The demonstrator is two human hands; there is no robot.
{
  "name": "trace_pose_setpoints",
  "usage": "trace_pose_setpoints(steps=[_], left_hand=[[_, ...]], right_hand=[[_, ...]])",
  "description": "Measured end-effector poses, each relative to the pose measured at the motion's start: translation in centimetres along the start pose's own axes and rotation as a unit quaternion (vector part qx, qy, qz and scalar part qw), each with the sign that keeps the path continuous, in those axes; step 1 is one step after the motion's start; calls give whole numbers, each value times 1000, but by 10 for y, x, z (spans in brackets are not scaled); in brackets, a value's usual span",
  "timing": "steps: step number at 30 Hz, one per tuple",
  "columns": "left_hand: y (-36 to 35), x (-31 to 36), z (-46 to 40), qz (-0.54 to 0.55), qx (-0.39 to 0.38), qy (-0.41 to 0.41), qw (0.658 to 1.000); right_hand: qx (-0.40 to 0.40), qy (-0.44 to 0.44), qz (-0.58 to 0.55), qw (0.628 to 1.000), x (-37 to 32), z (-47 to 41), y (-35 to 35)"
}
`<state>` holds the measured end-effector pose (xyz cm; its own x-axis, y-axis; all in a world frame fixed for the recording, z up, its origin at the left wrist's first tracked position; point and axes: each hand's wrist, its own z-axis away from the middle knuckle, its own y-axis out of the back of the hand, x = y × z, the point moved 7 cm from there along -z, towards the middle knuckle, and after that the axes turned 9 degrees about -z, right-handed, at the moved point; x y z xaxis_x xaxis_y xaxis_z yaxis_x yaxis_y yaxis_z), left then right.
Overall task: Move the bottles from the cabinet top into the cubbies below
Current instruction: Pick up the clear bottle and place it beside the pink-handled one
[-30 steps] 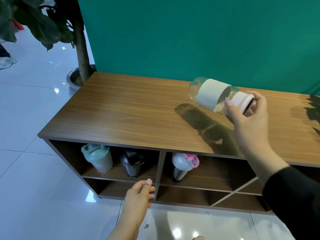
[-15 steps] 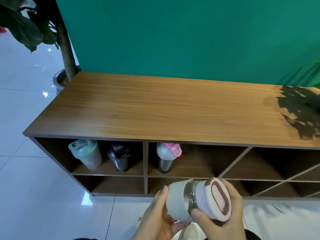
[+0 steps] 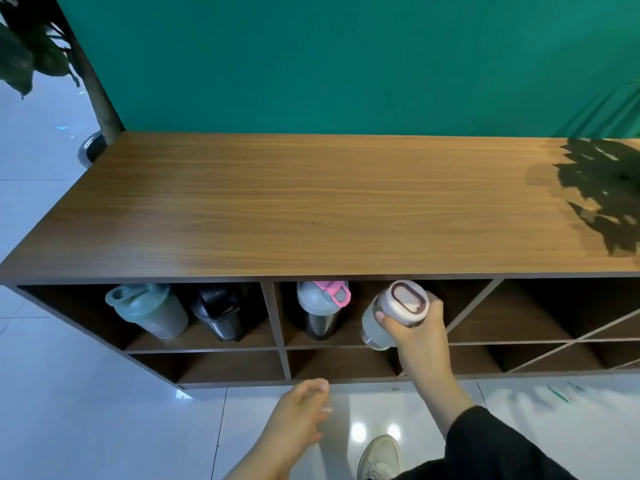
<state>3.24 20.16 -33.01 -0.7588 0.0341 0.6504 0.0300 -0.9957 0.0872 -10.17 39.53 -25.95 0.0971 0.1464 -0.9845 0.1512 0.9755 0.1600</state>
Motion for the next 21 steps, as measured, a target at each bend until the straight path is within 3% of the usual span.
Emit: trace_pose_setpoints(steps=[21], left_hand=[[11, 16, -16, -28, 55, -18, 998]], right_hand=[[8, -43, -24, 999, 46, -56, -16]])
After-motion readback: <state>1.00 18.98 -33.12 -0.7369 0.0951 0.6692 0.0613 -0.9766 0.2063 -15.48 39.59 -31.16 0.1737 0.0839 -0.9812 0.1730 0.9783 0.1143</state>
